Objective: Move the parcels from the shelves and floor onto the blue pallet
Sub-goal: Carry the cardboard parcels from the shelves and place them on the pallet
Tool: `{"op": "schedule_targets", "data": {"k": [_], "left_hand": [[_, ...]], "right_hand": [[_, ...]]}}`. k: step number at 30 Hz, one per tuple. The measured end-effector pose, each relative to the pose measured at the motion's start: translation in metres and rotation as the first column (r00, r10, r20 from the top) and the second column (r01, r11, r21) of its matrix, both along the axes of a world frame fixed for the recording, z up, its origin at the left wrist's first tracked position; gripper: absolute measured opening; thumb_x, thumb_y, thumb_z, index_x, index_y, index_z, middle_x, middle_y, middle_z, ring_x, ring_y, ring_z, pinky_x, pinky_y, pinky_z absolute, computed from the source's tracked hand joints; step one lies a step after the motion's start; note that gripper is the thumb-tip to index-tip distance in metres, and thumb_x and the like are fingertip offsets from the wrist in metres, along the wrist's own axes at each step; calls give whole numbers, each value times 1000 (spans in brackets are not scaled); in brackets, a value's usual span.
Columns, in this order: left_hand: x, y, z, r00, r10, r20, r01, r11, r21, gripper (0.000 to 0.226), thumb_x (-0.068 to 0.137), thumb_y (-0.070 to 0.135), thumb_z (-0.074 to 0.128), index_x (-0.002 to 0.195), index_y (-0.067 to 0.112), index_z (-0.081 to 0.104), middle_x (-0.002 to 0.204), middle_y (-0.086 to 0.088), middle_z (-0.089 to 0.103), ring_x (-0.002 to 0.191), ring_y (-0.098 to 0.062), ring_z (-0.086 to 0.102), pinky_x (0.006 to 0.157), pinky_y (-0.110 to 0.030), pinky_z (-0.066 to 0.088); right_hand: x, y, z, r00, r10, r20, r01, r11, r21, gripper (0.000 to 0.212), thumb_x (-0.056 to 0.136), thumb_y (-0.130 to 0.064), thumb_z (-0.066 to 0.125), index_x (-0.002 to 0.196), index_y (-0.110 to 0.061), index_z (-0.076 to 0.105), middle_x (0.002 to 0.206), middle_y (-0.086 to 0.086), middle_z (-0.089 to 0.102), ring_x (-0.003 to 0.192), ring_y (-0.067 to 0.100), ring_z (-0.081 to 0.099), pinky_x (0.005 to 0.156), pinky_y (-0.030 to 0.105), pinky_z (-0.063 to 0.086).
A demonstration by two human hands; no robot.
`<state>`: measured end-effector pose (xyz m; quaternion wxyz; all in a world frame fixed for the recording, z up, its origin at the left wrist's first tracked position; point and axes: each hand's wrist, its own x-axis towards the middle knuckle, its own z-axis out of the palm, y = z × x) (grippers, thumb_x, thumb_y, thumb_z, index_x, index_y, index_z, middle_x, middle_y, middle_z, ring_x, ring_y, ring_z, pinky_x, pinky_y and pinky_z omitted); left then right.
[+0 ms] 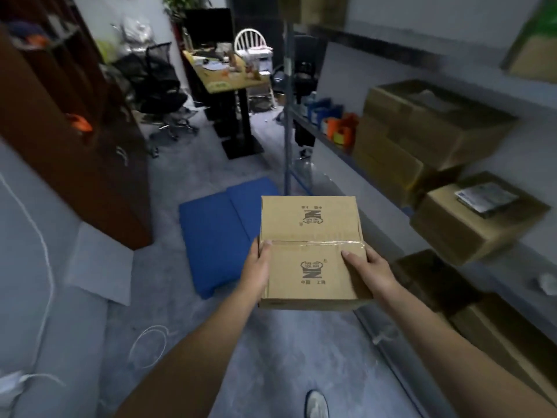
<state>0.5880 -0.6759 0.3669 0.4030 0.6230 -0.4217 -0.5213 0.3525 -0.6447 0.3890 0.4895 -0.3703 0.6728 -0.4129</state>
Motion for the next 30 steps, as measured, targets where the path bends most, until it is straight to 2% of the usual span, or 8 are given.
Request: {"op": "schedule_targets", "data": {"k": [2, 5, 7, 11, 15, 19, 23, 30], "left_hand": [[16, -30, 9, 997, 78, 20, -78, 997, -19, 34, 101, 53, 35, 133, 43, 43, 96, 23, 60, 83, 5, 58, 59, -13, 40], [41, -72, 16, 981, 192, 28, -191, 980, -52, 35, 100, 52, 38, 131, 39, 48, 96, 21, 64, 76, 4, 65, 53, -11, 45], [59, -97, 16, 961, 277, 23, -274, 958, -82, 35, 100, 49, 41, 130, 35, 52, 95, 20, 65, 74, 9, 65, 53, -6, 46], [97, -139, 11, 925, 377, 43, -372, 924, -85, 39, 101, 47, 40, 135, 30, 50, 114, 11, 64, 94, 3, 59, 75, -19, 44], [141, -176, 4, 902, 429, 57, -425, 903, -62, 42, 103, 48, 33, 138, 28, 47, 128, 2, 58, 113, -17, 58, 98, -42, 46], [190, -222, -11, 898, 436, 63, -427, 897, -112, 37, 103, 47, 33, 128, 26, 52, 116, 5, 63, 103, -4, 63, 80, -21, 52], [240, -295, -9, 910, 413, -28, -414, 909, -50, 43, 104, 44, 33, 141, 24, 46, 129, -2, 61, 113, -16, 60, 101, -42, 48], [308, -410, -4, 914, 402, -50, -403, 915, -25, 46, 103, 47, 38, 145, 29, 44, 132, -3, 59, 116, -18, 58, 107, -42, 43]], "right_hand": [[12, -48, 4, 997, 72, -22, -73, 997, -30, 36, 89, -37, 65, 125, -32, 59, 117, -5, 64, 96, 11, 60, 71, 30, 47], [36, -119, 8, 981, 191, -40, -192, 981, -23, 44, 89, -37, 65, 131, -31, 57, 120, -2, 64, 104, 19, 60, 89, 38, 48], [55, -160, 9, 966, 257, -25, -257, 966, -18, 43, 89, -38, 66, 130, -31, 57, 119, -2, 65, 104, 20, 60, 91, 39, 49], [97, -228, 9, 940, 342, 6, -342, 940, -16, 42, 88, -36, 67, 128, -32, 58, 111, -6, 66, 96, 14, 61, 75, 31, 48], [149, -286, 0, 904, 428, 22, -428, 904, 4, 37, 87, -38, 68, 123, -36, 59, 108, -11, 67, 93, 11, 62, 67, 27, 46], [206, -348, -9, 885, 465, 10, -466, 885, 18, 31, 87, -38, 67, 117, -41, 58, 98, -19, 64, 88, 6, 60, 61, 22, 42], [258, -409, -12, 902, 433, -4, -432, 901, 26, 27, 88, -38, 67, 113, -40, 57, 100, -17, 64, 88, 6, 59, 62, 23, 41], [318, -507, -17, 935, 351, 42, -353, 933, 64, 26, 87, -46, 58, 112, -47, 61, 107, -14, 64, 98, 13, 58, 68, 31, 43]]}}
